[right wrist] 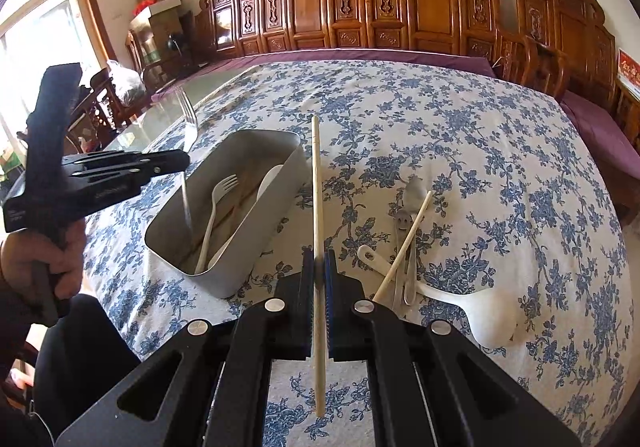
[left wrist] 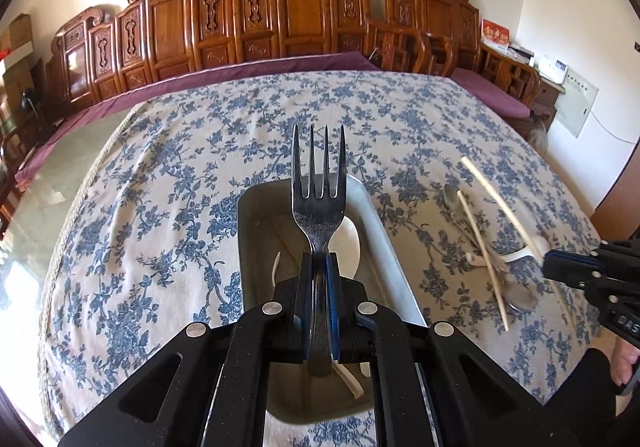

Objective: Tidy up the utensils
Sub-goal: 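Lower the metal fork into the tray and open the left gripper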

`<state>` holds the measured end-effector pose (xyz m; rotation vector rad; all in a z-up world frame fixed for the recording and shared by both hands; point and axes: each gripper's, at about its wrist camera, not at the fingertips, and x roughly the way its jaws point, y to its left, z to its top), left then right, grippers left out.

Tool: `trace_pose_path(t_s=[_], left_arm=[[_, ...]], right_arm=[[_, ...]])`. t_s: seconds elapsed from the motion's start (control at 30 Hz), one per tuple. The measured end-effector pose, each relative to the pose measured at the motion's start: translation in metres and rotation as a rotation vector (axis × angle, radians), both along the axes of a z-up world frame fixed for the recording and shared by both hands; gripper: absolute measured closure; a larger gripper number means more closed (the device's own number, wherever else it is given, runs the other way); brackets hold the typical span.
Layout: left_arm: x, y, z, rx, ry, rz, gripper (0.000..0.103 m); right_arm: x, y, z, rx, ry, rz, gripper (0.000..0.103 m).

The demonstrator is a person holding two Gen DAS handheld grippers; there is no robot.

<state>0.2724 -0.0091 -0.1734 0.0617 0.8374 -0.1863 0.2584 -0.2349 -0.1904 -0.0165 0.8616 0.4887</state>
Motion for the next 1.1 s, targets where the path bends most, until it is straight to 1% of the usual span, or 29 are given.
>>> trace_pose_path(t_s=[0.3, 0.53, 0.7, 0.87, 0.93, 1.1], left_arm=[[0.025, -0.010, -0.021, 0.037, 0.042, 0.001, 0.098], [0.043, -0.018, -0.044, 0.095, 0.104, -0.002, 0.097], [0.052, -0.020, -0.061, 0.127, 0.163, -0.004, 0.097], [0.056, -0.019, -0.066, 0.128, 0.191, 0.009, 0.097], [0.058, -0.018, -0.066, 0.112, 0.209, 0.014, 0.097], [0.050, -0.013, -0.056, 0.087, 0.190, 0.012, 0.097]], right_arm=[[0.008, -0.007, -0.010, 0.003, 0.021, -0.009, 0.097], [0.014, -0.009, -0.018, 0.006, 0.035, -0.014, 0.097], [0.016, -0.009, -0.023, -0.002, 0.040, -0.016, 0.097], [0.016, -0.007, -0.023, -0.002, 0.043, -0.013, 0.097], [0.017, -0.005, -0.022, -0.005, 0.042, -0.010, 0.097], [0.016, 0.005, -0.015, 0.000, 0.037, 0.001, 0.097]])
